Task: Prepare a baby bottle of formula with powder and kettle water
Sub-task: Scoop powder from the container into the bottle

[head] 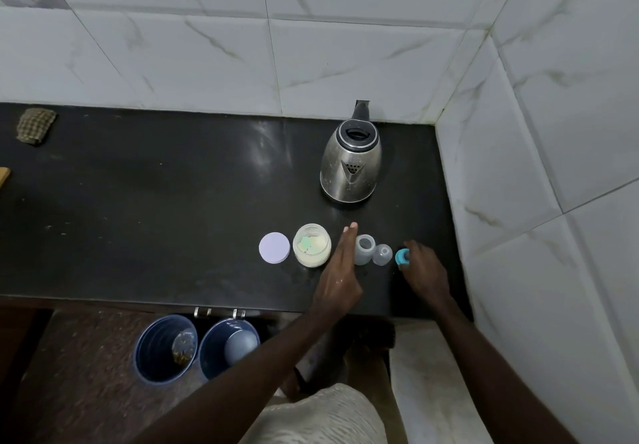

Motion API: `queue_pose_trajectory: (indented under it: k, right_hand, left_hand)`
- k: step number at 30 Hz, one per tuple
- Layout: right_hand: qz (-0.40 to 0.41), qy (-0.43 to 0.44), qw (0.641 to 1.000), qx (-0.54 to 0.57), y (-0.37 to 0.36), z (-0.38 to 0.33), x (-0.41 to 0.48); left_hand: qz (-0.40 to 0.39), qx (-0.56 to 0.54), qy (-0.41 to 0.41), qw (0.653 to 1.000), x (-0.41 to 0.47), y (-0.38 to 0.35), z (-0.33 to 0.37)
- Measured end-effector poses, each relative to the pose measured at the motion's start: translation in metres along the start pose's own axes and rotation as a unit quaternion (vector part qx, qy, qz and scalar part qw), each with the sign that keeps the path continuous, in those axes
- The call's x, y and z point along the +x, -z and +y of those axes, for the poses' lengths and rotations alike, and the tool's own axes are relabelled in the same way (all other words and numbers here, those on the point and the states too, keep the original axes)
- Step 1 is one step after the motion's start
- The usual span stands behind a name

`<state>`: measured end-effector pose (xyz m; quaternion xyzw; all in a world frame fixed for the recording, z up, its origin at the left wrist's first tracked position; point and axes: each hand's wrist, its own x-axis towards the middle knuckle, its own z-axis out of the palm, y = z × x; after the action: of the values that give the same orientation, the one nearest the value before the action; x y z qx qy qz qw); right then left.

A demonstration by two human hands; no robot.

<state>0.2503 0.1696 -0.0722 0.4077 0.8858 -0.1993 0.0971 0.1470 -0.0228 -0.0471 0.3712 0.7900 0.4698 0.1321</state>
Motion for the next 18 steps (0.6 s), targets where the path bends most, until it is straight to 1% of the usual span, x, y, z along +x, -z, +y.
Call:
queue_pose_trajectory:
  k: [2,3,6,8,9,10,11,12,14,16,18]
  right_hand:
    - [0.014,-0.002,1.0,0.014,-0.001,-0.004,-0.004]
    - [0.035,-0.008,0.999,0.035,0.002,-0.008,-0.007]
    - [0.145,-0.03,0.981,0.122,0.013,-0.034,-0.019]
    - [0.229,-0.012,0.956,0.183,0.023,-0.059,-0.03]
    - [0.258,0.01,0.944,0.205,0.026,-0.074,-0.034]
    - [0.269,0.042,0.936,0.225,0.029,-0.089,-0.038]
    - [0.259,0.081,0.932,0.24,0.031,-0.104,-0.04]
    - [0.231,0.126,0.934,0.24,0.03,-0.118,-0.043]
    - [0.145,0.198,0.949,0.198,0.023,-0.146,-0.048]
    - [0.059,0.209,0.967,0.134,0.014,-0.167,-0.049]
    - [-0.009,0.18,0.983,0.038,0.009,-0.181,-0.045]
  left_hand:
    - [0.003,0.02,-0.043,0.999,-0.005,0.019,0.003]
    - [0.014,0.032,-0.055,0.998,-0.006,0.03,0.002]
    - [0.056,0.058,-0.057,0.995,-0.001,0.061,-0.01]
    - [0.04,0.083,-0.03,0.995,0.005,0.078,-0.027]
    - [0.016,0.093,-0.005,0.996,0.009,0.083,-0.04]
    - [-0.016,0.1,0.026,0.994,0.014,0.087,-0.053]
    - [-0.048,0.105,0.058,0.992,0.018,0.089,-0.065]
    - [-0.075,0.103,0.082,0.988,0.02,0.09,-0.077]
    - [-0.108,0.088,0.116,0.983,0.024,0.09,-0.086]
    - [-0.104,0.071,0.133,0.983,0.028,0.091,-0.087]
    - [-0.09,0.05,0.138,0.985,0.026,0.094,-0.083]
